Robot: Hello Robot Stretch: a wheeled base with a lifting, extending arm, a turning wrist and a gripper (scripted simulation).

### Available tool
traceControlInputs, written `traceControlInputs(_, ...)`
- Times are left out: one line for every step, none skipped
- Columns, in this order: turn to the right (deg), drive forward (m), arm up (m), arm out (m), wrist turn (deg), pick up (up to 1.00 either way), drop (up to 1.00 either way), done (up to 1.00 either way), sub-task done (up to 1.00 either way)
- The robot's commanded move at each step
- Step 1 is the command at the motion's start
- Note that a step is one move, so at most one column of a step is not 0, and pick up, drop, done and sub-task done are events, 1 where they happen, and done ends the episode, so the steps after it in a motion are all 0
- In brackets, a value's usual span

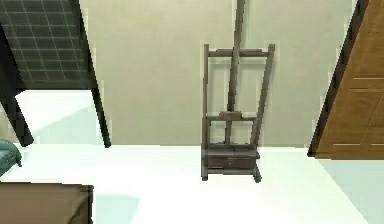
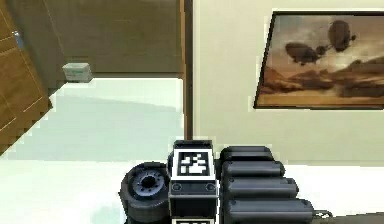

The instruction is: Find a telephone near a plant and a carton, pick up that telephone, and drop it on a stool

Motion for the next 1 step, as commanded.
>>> traceControlInputs(-3.0,0.00,0.00,0.00,0.0,0.00,0.00,0.00,0.00)
